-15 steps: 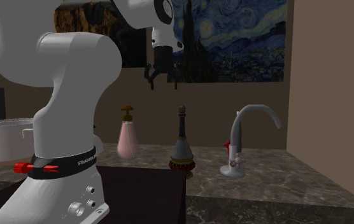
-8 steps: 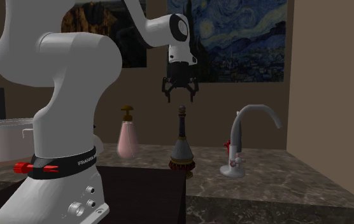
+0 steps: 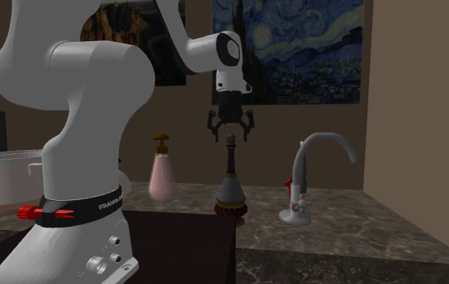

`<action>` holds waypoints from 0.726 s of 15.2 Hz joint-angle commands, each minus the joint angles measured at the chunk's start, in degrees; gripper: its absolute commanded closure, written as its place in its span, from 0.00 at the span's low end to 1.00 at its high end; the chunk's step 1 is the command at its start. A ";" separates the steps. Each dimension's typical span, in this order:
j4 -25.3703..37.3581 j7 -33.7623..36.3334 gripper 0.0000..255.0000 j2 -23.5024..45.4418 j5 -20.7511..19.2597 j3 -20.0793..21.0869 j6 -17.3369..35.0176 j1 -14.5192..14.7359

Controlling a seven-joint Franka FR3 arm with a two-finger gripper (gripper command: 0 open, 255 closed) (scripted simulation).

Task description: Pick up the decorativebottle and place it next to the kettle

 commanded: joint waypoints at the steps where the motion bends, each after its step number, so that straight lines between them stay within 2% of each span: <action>1: -0.36 -0.03 0.00 0.37 0.10 -0.07 0.74 0.05; 7: -0.35 -0.03 0.00 0.37 0.11 -0.07 0.73 0.04; 8: -0.35 -0.03 1.00 0.37 0.11 -0.07 0.73 0.04; 11: -0.35 -0.03 1.00 0.36 0.11 -0.07 0.73 0.05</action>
